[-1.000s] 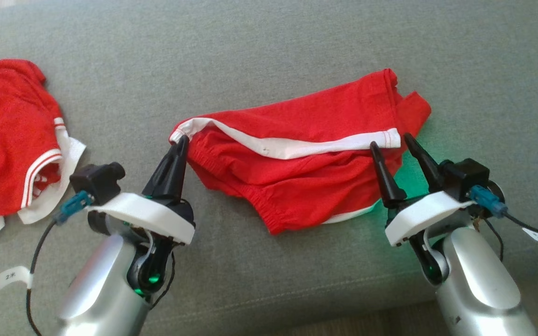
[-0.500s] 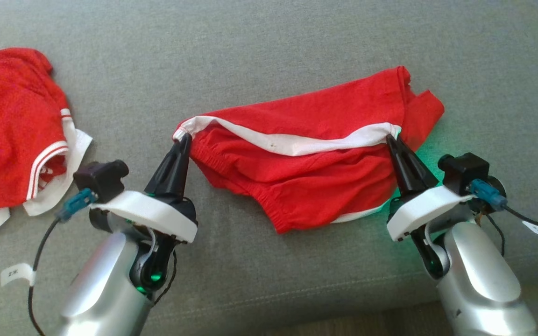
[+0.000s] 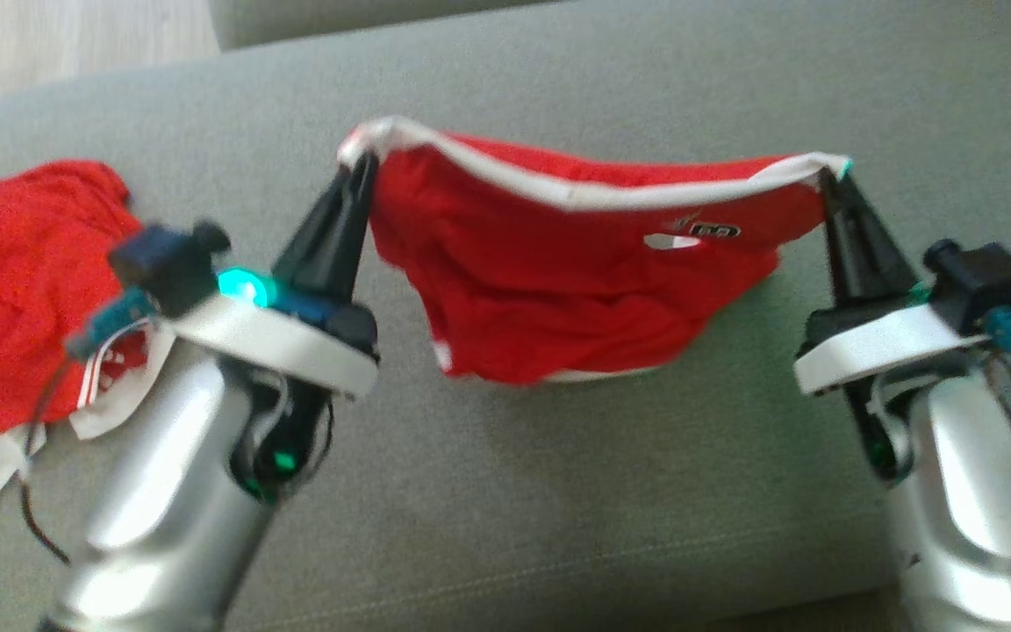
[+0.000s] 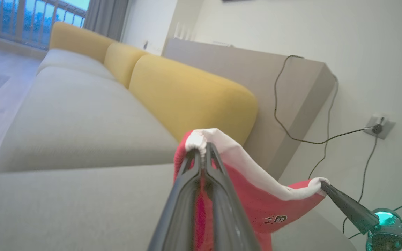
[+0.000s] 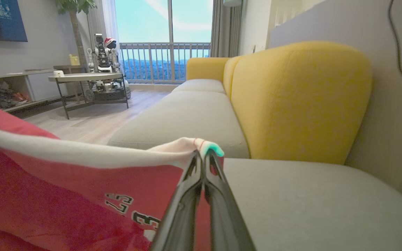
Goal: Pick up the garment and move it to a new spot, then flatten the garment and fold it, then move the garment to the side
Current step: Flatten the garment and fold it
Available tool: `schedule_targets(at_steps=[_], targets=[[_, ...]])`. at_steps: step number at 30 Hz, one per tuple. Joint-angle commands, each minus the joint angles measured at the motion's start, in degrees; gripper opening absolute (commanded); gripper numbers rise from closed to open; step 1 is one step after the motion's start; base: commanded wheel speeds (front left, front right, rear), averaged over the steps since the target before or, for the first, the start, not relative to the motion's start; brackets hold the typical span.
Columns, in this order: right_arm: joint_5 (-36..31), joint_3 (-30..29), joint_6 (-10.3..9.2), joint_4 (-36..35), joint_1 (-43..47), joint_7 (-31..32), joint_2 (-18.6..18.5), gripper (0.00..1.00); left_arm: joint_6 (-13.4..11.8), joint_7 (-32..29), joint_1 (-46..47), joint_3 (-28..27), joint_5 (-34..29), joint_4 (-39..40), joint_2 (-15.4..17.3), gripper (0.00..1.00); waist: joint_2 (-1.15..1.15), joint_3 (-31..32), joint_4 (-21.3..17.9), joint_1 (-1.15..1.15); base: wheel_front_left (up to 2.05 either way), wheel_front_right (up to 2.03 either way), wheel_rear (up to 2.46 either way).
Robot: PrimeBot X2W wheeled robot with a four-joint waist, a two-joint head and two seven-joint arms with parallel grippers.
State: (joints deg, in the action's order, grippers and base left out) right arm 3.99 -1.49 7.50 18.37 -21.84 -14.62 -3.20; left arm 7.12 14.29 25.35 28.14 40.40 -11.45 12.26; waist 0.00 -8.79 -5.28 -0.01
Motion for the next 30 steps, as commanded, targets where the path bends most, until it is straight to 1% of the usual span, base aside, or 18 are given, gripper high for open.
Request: schedule_targets(at_steps=[1,4,9,12,15,18,21,23,25,27,30], targets=[[-0.6,0.6,-0.01,-2.5,-2.5,-0.1,-0.8,0.0,0.4,0.4,5.0,-1.7,0.5,2.6,2.2,0.0,0.0,2.0,-1.0,0.01,0.0,0.0,0.0],[-2.6,-1.2,-0.01,-4.4,-6.3,1.8,-2.7,0.0,0.4,-1.1,10.2,0.2,2.0,3.7,4.1,0.0,0.0,3.6,-1.8,0.01,0.0,0.0,0.0],[-3.1,-1.6,-0.01,-6.3,-14.1,6.5,-5.0,0.0,0.4,-4.6,20.1,3.3,4.5,3.2,5.4,0.0,0.0,3.4,-2.7,0.01,0.0,0.0,0.0],[-1.9,-0.8,-0.01,-5.3,-20.2,8.6,-5.8,0.0,0.4,-6.2,26.9,5.6,4.5,0.6,6.0,0.0,0.0,1.3,-3.7,0.01,0.0,0.0,0.0],[-0.9,-0.6,-0.01,-2.2,-27.5,9.1,-6.2,0.0,0.4,-6.6,35.2,7.6,3.3,-3.9,6.4,0.0,0.0,-2.7,-4.8,0.01,0.0,0.0,0.0],[-1.7,-1.1,-0.01,2.3,-35.3,7.3,-6.0,0.0,0.4,-5.2,44.4,10.0,1.0,-9.1,6.5,0.0,0.0,-7.7,-6.1,0.01,0.0,0.0,0.0],[-3.8,-2.7,-0.01,6.1,-42.8,3.4,-5.2,0.0,0.4,-2.4,53.9,13.6,-3.6,-13.9,7.4,0.0,0.0,-12.9,-7.4,0.01,0.0,0.0,0.0],[-5.5,-4.7,-0.01,7.2,-47.0,1.4,-4.4,0.0,0.4,-0.6,59.6,15.3,-7.0,-16.3,7.8,0.0,0.0,-16.0,-7.9,0.01,0.0,0.0,0.0],[-7.0,-6.7,-0.01,7.0,-50.3,0.2,-3.7,0.0,0.4,0.4,64.3,16.0,-10.0,-18.0,8.0,0.0,0.0,-18.5,-8.3,0.01,0.0,0.0,0.0],[-7.8,-8.2,-0.01,5.0,-52.3,-0.3,-2.9,0.0,0.4,0.6,67.9,16.7,-13.4,-17.2,8.4,0.0,0.0,-20.5,-8.5,0.01,0.0,0.0,0.0],[-8.5,-8.0,-0.01,-0.7,-50.2,-0.3,-1.9,0.0,0.4,0.7,68.0,15.1,-17.3,-10.6,9.2,0.0,0.0,-22.3,-8.3,0.01,0.0,0.0,0.0]])
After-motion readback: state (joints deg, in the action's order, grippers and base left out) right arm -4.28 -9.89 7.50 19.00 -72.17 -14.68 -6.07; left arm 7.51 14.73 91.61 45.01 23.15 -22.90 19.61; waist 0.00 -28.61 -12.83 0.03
